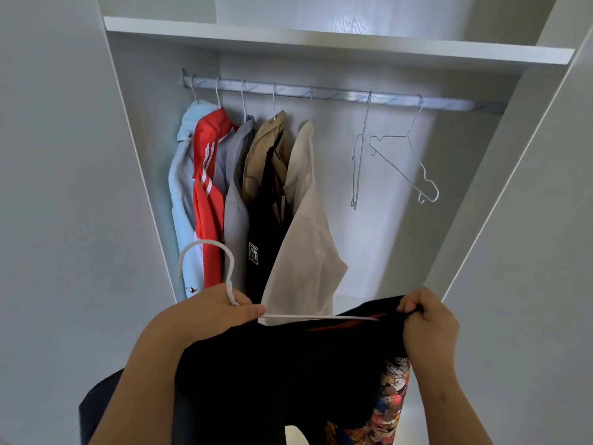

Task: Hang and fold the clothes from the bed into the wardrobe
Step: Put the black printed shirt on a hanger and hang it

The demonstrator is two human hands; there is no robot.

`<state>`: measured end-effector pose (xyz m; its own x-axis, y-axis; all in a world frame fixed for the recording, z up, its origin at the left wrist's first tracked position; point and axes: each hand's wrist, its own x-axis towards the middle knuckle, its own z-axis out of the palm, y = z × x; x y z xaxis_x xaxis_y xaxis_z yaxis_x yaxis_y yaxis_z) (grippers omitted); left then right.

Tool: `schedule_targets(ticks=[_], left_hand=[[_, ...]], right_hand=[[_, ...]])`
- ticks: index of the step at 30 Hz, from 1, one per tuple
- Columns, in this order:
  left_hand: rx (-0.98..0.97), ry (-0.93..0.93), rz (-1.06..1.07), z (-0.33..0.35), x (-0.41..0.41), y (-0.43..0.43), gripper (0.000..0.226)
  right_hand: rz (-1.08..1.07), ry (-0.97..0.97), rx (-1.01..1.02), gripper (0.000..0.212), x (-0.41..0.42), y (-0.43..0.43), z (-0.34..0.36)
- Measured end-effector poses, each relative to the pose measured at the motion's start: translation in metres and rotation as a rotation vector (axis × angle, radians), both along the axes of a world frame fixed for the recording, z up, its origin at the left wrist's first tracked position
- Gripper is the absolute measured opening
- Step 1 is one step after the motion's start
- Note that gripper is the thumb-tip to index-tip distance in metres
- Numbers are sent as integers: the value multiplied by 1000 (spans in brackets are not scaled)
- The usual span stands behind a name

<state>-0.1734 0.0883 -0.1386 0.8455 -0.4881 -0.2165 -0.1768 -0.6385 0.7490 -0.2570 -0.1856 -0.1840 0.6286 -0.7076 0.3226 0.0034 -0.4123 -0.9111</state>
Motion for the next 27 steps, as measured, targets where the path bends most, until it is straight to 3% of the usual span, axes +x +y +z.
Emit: schedule_targets(ticks=[7, 10, 13, 14, 15, 17, 20, 23, 27], left_hand=[[-90, -277, 77, -6, -7, -35, 49], [19, -459, 86, -8, -13, -55, 48], [-24, -491, 104, -9, -17, -58, 49], [-66, -471, 102, -9, -16, -55, 49], [-109, -454, 101, -7, -15, -51, 48], [-167, -444, 107, -3, -14, -47, 47], [-135, -471, 90, -2, -18, -55, 53], [-40, -574, 62, -3, -21, -67, 60], [54, -664, 33, -4, -17, -67, 56]], right_hand=[[340, 13, -126, 55, 9, 34, 8], [527, -9, -295, 31, 12, 61, 13], [614, -86, -364, 27, 12, 71, 16], [613, -53, -392, 14, 13, 68, 18], [566, 16, -442, 18, 14, 62, 20], [456, 227, -566, 49, 16, 51, 21], [371, 450, -648, 35, 17, 60, 27], [341, 443, -639, 35, 22, 72, 28], [304, 448, -471, 30, 19, 63, 28]])
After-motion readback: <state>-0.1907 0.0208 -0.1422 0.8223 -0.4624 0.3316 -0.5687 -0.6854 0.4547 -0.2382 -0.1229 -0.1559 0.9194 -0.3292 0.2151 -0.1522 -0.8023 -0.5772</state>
